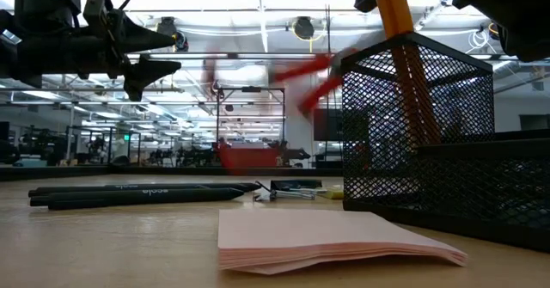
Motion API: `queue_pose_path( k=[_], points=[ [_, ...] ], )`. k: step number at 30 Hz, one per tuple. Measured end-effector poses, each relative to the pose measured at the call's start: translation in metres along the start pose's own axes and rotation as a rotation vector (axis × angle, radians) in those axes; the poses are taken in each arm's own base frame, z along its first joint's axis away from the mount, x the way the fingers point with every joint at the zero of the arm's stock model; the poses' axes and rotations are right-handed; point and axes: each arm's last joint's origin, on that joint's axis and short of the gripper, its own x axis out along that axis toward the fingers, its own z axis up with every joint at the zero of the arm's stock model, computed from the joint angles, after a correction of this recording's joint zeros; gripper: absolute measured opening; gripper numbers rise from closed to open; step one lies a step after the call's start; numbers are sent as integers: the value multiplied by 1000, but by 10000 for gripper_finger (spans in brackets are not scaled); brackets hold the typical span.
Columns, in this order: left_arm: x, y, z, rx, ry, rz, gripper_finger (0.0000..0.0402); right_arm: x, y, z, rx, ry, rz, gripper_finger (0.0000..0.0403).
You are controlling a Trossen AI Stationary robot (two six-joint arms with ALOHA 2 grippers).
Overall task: Pick and place office supplies into organizer
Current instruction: Put the red scissors into the black desk organizer
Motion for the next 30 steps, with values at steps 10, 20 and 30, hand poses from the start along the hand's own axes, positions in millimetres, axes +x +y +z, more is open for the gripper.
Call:
queue_pose_path(
  k=[10, 20, 30],
  points=[
    [0, 0, -1, 58, 10, 4, 253, 0, -4, -3, -21, 34, -46, 112],
    [0, 0, -1, 55, 9, 3, 253, 0, -6, -5, -19, 54, -64, 107],
    [0, 0, -1, 84, 9, 3, 253, 0, -5, -5, -5, 56, -59, 104]
  ],
)
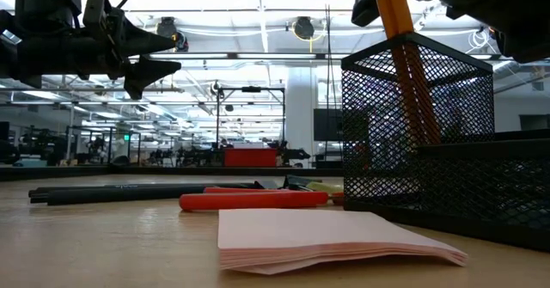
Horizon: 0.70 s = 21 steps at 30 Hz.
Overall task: Pick and place office supplies into organizer
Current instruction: Put the red scissors into the black desk organizer
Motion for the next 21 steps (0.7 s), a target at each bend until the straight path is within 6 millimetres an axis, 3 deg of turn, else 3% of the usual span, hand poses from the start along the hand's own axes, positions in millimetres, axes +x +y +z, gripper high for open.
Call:
queue_pose_path(
  k=[21],
  points=[
    [0, 0, 0, -1, 0, 0, 253, 0, 0, -1, -19, 6, -1, 102]
  ],
)
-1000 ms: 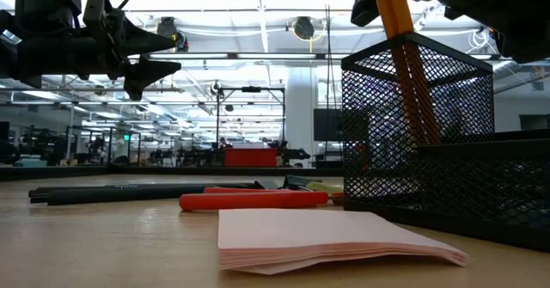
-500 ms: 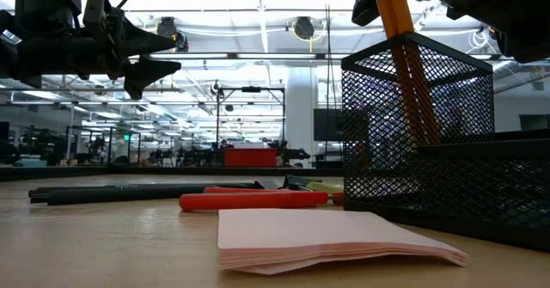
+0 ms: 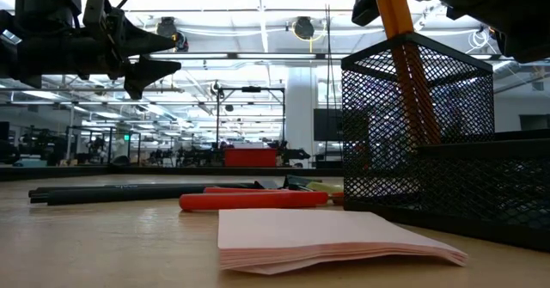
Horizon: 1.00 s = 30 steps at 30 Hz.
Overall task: Pick and place office supplies into organizer
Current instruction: Put the red scissors into the black desk organizer
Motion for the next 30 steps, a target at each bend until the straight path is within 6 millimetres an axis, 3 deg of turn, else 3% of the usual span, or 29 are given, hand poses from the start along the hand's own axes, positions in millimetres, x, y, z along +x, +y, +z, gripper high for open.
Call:
queue_pose_path(
  k=[30],
  points=[
    [0, 0, 0, -1, 0, 0, 253, 0, 0, 0, -20, 1, 0, 102]
  ],
)
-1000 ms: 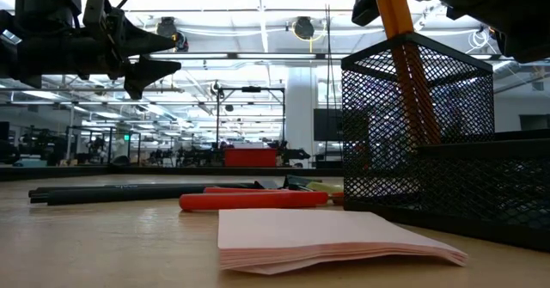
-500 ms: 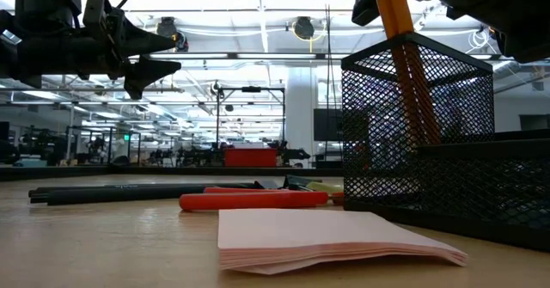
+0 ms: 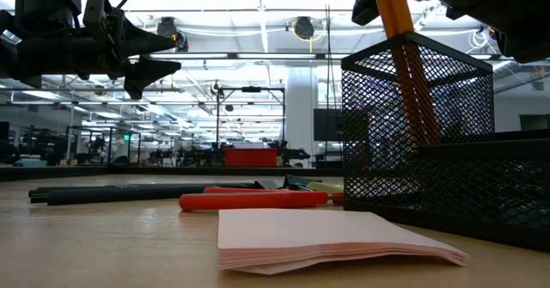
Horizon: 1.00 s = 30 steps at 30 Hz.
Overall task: Pick and place office supplies into organizer
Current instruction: Put the red scissors into the black desk organizer
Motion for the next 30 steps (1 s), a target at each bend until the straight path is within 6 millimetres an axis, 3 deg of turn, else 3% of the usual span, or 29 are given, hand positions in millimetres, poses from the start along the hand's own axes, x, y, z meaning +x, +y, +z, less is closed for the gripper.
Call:
queue_pose_path(
  k=[3, 8, 11, 15, 22, 30],
  points=[
    [0, 0, 0, 0, 0, 0, 253, 8, 1, 2, -45, 46, 3, 102],
    [0, 0, 0, 0, 0, 0, 253, 44, -1, 11, -113, 357, -51, 96],
    [0, 0, 0, 0, 0, 0, 253, 64, -5, 29, -115, 467, -56, 94],
    [0, 0, 0, 0, 0, 1, 253, 83, -19, 54, -37, 650, -111, 95],
    [0, 0, 0, 0, 1, 0, 253, 102, -43, 72, 107, 826, -74, 93],
    [0, 0, 0, 0, 1, 0, 253, 125, -59, 50, 216, 965, 8, 93]
  ],
)
